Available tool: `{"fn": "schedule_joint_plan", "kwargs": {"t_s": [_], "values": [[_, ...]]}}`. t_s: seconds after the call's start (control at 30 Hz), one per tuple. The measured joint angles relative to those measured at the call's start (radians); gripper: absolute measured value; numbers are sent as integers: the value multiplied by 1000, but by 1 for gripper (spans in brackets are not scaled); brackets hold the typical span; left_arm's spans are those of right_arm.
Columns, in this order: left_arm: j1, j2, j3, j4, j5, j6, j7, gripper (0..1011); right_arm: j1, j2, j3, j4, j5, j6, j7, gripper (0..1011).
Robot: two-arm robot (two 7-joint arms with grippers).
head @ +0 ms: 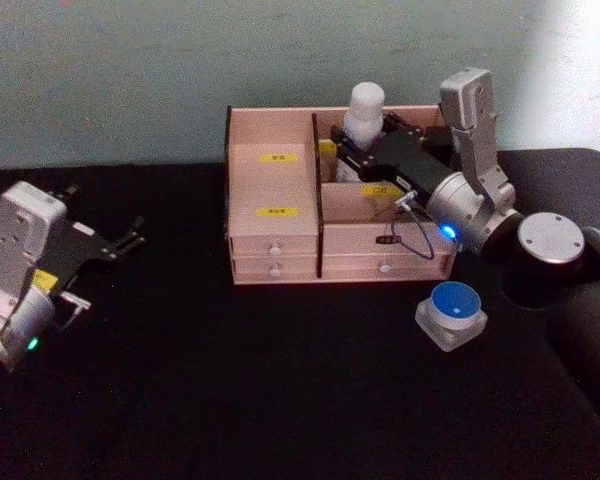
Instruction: Pick up the facial cleanser and watermelon frost from the table and place them into the tiered storage box.
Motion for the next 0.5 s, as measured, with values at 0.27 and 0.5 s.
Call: {"fn": "schedule_joint_plan", "kwargs": {"t_s": [0.27,0.5], "values": [[0,0,0,0,0,0,0,1001,1,-3,5,13,-12,8,-11,600],[0,0,0,0,0,0,0,1001,1,-3,4,12,-12,8,-11,601]]}}
